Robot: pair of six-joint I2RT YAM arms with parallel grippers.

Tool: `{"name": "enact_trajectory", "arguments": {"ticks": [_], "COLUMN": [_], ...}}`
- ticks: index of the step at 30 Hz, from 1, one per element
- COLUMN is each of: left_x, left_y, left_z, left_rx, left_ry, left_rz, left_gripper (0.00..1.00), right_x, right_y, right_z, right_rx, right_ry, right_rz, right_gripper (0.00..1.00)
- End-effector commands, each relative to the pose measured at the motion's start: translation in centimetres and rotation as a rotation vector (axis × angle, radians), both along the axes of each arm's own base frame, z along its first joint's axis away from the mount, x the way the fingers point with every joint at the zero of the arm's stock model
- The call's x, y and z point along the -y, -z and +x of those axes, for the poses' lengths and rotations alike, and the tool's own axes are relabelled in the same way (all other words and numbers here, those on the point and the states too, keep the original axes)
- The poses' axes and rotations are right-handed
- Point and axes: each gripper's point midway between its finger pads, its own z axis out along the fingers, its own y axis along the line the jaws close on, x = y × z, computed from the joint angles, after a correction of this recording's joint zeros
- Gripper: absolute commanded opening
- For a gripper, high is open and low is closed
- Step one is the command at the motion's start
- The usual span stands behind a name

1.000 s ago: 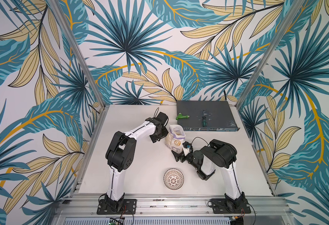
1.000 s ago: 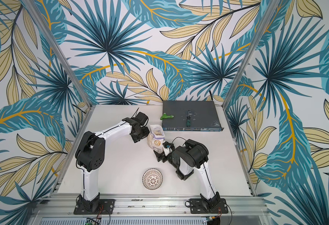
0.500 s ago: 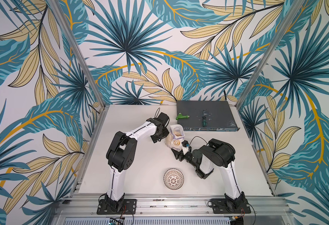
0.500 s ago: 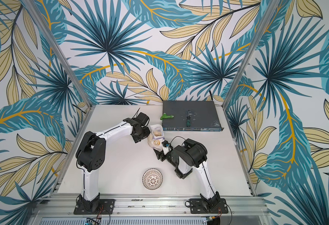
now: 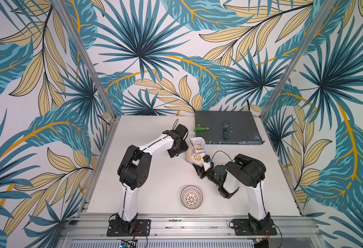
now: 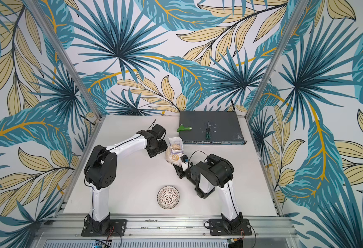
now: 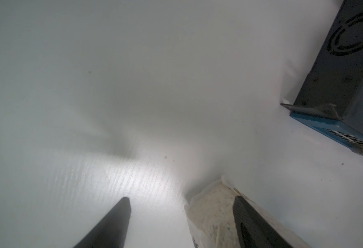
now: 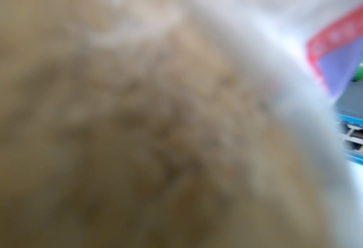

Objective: Pour the oats into the breakfast bowl
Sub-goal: Pick up the oats bag from the center of the board.

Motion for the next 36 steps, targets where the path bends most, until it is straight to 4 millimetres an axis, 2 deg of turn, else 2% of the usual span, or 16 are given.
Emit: {"name": "enact_trajectory", "arguments": {"ticks": [1, 3, 10, 15, 18, 22, 27, 33, 36], "left_x": [0.6, 0.2, -1.6, -3.1, -4.5, -5.8, -5.6, -4.5, -3.9], "left_y": [-2.8, -4.2, -8.9, -9.9, -9.8, -9.9, -9.8, -7.3, -6.2], "left_z": [-1.7, -1.7, -3.2, -5.5, -7.2, -9.7, -13.3, -16.9, -18.3], "left_rx": [0.002, 0.033, 0.125, 0.132, 0.124, 0.120, 0.130, 0.089, 0.079], "left_ry": [0.087, 0.095, 0.133, 0.163, 0.179, 0.210, 0.272, 0.374, 0.395], "left_rz": [0.000, 0.005, 0.025, 0.040, 0.070, 0.072, 0.010, -0.057, -0.097], "left_gripper": [0.79, 0.79, 0.83, 0.84, 0.84, 0.84, 0.84, 0.77, 0.76], "right_x": [1.4, 2.1, 3.8, 4.5, 4.7, 5.2, 6.8, 9.1, 10.8], "right_y": [-7.6, -8.2, -10.1, -11.3, -12.3, -14.9, -17.9, -20.2, -21.2], "right_z": [1.0, 0.8, 0.1, -0.8, -1.4, -2.3, -2.8, -3.4, -4.0], "right_rx": [0.201, 0.208, 0.211, 0.223, 0.233, 0.269, 0.316, 0.345, 0.378], "right_ry": [0.091, 0.112, 0.151, 0.145, 0.136, 0.125, 0.153, 0.198, 0.236], "right_rz": [0.164, 0.143, 0.075, 0.019, -0.038, -0.101, -0.209, -0.344, -0.412], "right_gripper": [0.06, 0.00, 0.00, 0.00, 0.00, 0.00, 0.00, 0.00, 0.00]}}
